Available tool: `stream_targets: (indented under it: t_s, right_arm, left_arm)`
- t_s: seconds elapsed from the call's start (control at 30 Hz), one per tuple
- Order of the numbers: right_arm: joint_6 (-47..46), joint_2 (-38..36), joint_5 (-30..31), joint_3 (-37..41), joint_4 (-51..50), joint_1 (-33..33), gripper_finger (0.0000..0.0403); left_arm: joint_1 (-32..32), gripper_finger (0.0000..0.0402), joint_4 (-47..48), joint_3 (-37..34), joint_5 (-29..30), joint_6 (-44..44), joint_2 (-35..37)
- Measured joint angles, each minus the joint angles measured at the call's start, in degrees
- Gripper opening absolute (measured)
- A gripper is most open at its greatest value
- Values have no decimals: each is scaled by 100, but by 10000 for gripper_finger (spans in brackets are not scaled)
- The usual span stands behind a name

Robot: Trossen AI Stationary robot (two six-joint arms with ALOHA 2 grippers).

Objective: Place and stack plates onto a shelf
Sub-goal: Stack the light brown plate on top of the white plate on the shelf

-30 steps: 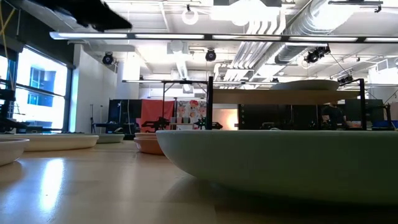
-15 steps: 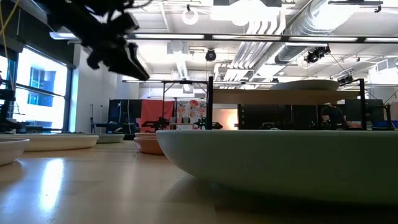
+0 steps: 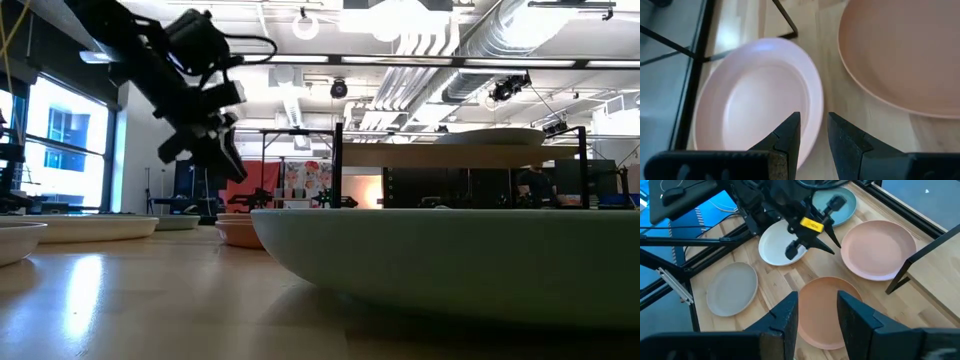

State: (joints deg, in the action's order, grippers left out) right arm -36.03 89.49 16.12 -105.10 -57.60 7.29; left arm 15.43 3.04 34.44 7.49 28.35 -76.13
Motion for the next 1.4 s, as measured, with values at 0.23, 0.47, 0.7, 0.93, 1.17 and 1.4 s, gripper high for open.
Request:
stream_targets:
  t_s: [0.23,0.47,0.7,0.93,1.17,1.4]
  right_arm:
    - [1,0,1,0,-22,0,113]
    - [2,0,0,0,-52,0,113]
    - [2,0,0,0,-61,0,113]
    - [28,2,0,0,-63,0,113]
    - [26,2,0,0,-63,0,113]
    - [0,2,0,0,-65,0,113]
  left_arm:
    - [37,86,-164,0,10,277,-544]
    - [44,86,-344,0,285,342,-946]
    - [157,86,-452,0,457,413,-1209]
    - [341,86,-492,0,245,683,-1395]
    - [343,77,-555,0,203,803,-1413]
    - [316,11,-555,0,95,838,-1413]
